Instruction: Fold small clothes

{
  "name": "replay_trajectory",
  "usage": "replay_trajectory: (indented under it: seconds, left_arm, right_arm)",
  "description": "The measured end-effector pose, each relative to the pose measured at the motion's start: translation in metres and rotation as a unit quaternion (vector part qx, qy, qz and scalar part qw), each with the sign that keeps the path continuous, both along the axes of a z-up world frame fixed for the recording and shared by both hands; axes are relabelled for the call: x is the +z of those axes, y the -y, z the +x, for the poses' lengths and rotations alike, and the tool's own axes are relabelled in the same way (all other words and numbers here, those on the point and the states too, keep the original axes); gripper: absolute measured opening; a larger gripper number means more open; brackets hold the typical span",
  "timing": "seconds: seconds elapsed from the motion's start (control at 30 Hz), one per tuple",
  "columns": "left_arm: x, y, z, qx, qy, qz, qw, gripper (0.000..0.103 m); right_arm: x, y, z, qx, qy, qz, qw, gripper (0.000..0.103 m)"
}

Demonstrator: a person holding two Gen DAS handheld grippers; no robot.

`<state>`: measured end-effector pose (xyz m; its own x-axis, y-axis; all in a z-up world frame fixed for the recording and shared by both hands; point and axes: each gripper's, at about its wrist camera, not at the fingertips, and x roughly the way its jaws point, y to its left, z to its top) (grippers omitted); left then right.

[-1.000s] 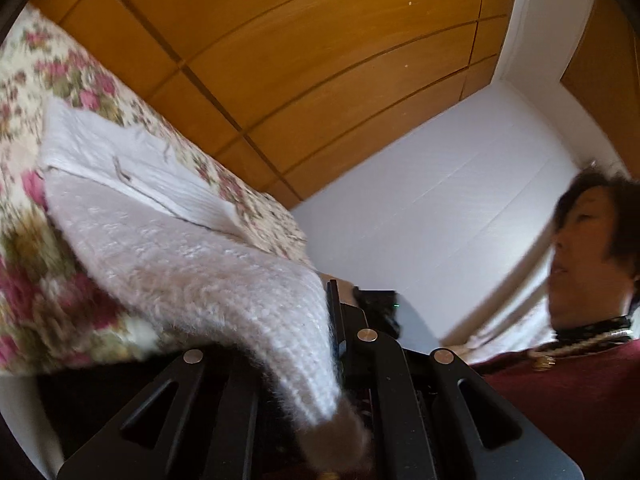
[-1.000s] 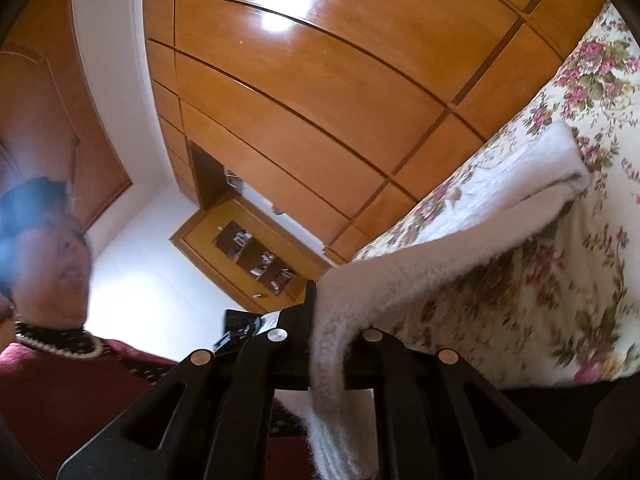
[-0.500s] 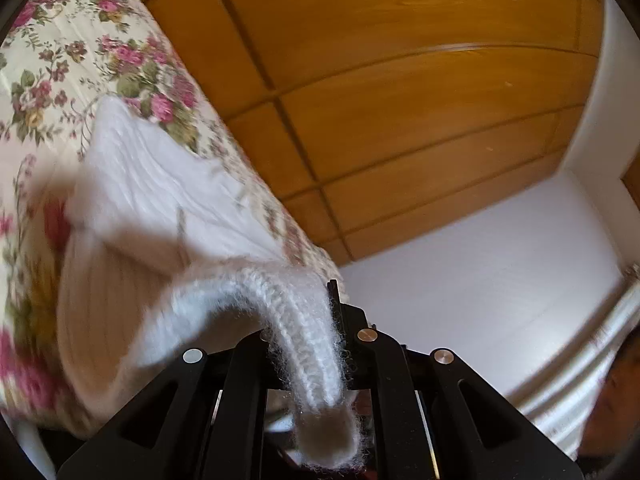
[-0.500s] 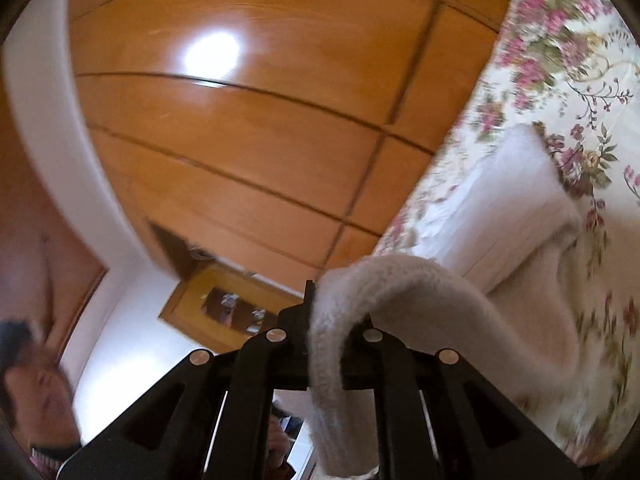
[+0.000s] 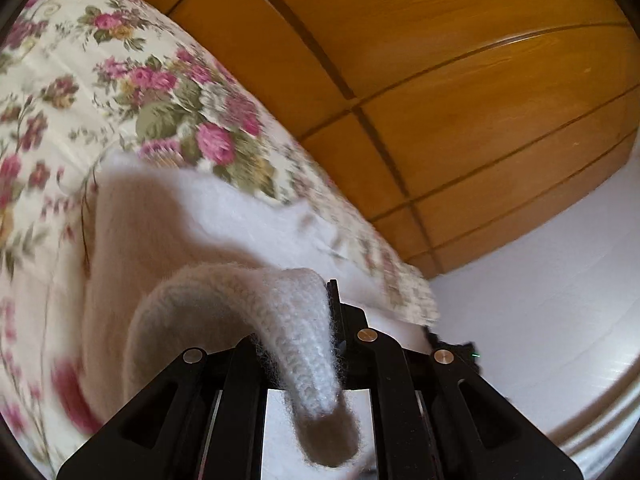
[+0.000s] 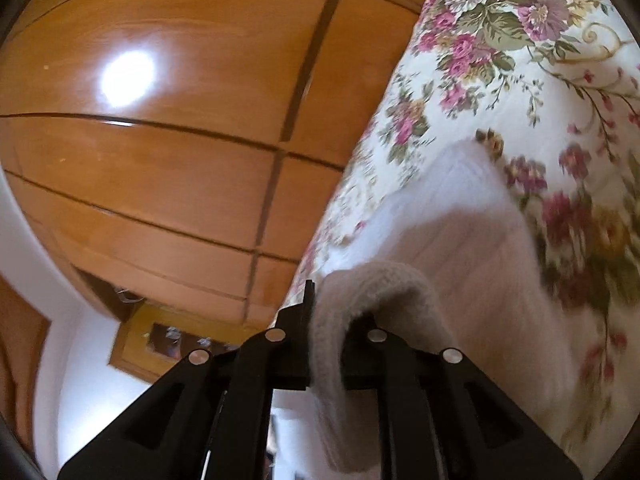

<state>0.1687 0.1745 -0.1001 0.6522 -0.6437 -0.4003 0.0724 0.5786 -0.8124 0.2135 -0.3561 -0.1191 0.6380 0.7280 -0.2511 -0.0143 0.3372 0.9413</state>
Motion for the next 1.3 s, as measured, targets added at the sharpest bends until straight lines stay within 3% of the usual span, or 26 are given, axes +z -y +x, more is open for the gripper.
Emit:
replay_trajectory:
  seconds: [0.07, 0.13, 0.27, 0.4, 0.47, 0.53, 0.57, 0.67, 0.73, 0.77, 0.87, 0.97, 1.03, 1.1, 1.23, 1.3]
  left_arm:
    - [-0.012, 0.003, 0.015, 0.015, -0.013, 0.042, 0.9989, 0.032]
    - [-0.022, 0.004, 0.019, 0.027, -0.009, 0.055, 0.9981, 0.045]
    - [-0.030, 0.010, 0.009, 0.028, 0.068, 0.086, 0.9936, 0.060]
    - [-0.026, 0.020, -0.001, 0.005, 0.106, 0.111, 0.9881, 0.080]
    - [-0.026, 0.023, -0.001, 0.005, 0.106, 0.121, 0.9870, 0.090]
    - [-0.027, 0.022, -0.003, 0.006, 0.108, 0.118, 0.9871, 0.090]
    - [-0.027, 0.021, -0.004, 0.008, 0.109, 0.116, 0.9872, 0.090]
    - [-0.027, 0.019, -0.007, 0.015, 0.111, 0.114, 0.9871, 0.090]
    - [-0.026, 0.021, -0.009, 0.019, 0.111, 0.119, 0.9865, 0.090]
    - [-0.026, 0.020, -0.008, 0.020, 0.110, 0.121, 0.9863, 0.090]
    - [-0.026, 0.023, -0.007, 0.022, 0.107, 0.130, 0.9855, 0.090]
    - [-0.024, 0.027, -0.004, 0.023, 0.098, 0.146, 0.9841, 0.090]
    - [-0.019, 0.034, -0.002, 0.030, 0.078, 0.180, 0.9802, 0.090]
    - [-0.011, 0.043, 0.001, 0.030, 0.047, 0.213, 0.9755, 0.089]
    - [0.020, 0.060, -0.003, 0.036, 0.055, 0.198, 0.9779, 0.088]
    - [0.033, 0.080, 0.000, 0.007, 0.069, 0.202, 0.9770, 0.088]
  right_arm:
    - [-0.005, -0.001, 0.006, -0.023, -0.008, -0.030, 0.999, 0.041]
    - [-0.015, -0.001, 0.011, -0.042, 0.002, -0.038, 0.998, 0.041]
    - [-0.017, -0.003, 0.004, -0.061, 0.042, -0.052, 0.996, 0.043]
    - [-0.006, -0.026, -0.009, -0.053, 0.097, -0.164, 0.980, 0.051]
    - [0.004, -0.045, -0.005, -0.051, 0.091, -0.228, 0.968, 0.058]
    - [0.014, -0.064, -0.001, -0.043, 0.064, -0.308, 0.948, 0.058]
    - [0.024, -0.079, -0.001, -0.036, 0.056, -0.369, 0.927, 0.058]
    - [0.047, -0.116, -0.005, -0.021, 0.086, -0.476, 0.875, 0.060]
    - [0.053, -0.136, -0.002, -0.011, 0.095, -0.523, 0.847, 0.060]
    - [0.053, -0.141, -0.001, -0.006, 0.095, -0.536, 0.839, 0.058]
    - [0.034, -0.152, 0.018, 0.008, 0.052, -0.592, 0.804, 0.059]
    - [0.010, -0.142, 0.035, -0.009, 0.023, -0.598, 0.801, 0.062]
    - [0.004, -0.135, 0.039, -0.017, 0.020, -0.592, 0.805, 0.062]
    - [0.005, -0.136, 0.038, -0.022, 0.021, -0.601, 0.799, 0.062]
    - [0.005, -0.134, 0.037, -0.027, 0.025, -0.597, 0.802, 0.063]
    - [0.004, -0.134, 0.036, -0.028, 0.027, -0.598, 0.801, 0.064]
